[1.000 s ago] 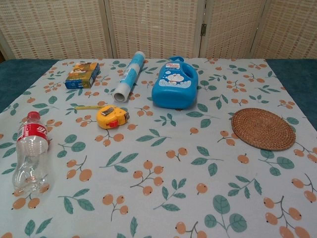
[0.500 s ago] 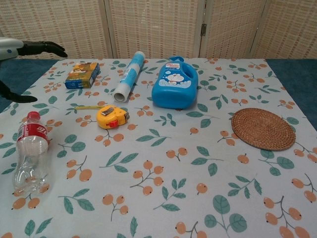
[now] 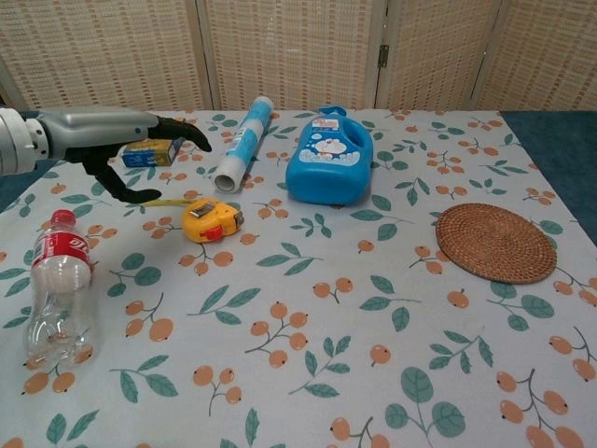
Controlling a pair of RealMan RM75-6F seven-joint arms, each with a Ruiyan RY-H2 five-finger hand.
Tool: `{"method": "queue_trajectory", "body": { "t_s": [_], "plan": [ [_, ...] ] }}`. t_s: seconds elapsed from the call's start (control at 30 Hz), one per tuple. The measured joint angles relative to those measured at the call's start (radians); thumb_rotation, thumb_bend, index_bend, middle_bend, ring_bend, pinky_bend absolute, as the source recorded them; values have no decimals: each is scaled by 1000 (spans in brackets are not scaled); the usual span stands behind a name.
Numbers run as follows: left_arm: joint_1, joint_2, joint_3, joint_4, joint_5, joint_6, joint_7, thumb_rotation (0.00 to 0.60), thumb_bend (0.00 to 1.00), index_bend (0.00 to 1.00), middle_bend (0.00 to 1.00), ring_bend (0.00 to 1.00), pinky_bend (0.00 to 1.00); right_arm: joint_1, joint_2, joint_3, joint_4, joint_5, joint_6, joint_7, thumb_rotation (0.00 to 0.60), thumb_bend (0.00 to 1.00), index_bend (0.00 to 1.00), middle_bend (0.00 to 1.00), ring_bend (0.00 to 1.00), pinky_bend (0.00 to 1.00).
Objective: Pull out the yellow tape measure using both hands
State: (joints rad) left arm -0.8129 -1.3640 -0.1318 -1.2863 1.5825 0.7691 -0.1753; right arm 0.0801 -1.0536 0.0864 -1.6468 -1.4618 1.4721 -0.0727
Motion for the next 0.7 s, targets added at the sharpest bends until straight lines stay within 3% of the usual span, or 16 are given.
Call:
{"method": "queue_trajectory", "body": {
  "t_s": [0.23, 0.7],
  "plan": [
    [-64, -44, 22, 36, -55, -118, 43, 600, 487, 157, 103, 58, 0, -3, -2, -1, 9, 8, -3, 10, 600, 486, 62, 109, 165, 0],
    [-149, -137, 29, 142, -163, -245, 107, 600, 487, 111, 103, 39, 0, -9, -5, -2, 19, 25, -8, 17, 600, 486, 62, 110, 169, 0]
  ]
}}
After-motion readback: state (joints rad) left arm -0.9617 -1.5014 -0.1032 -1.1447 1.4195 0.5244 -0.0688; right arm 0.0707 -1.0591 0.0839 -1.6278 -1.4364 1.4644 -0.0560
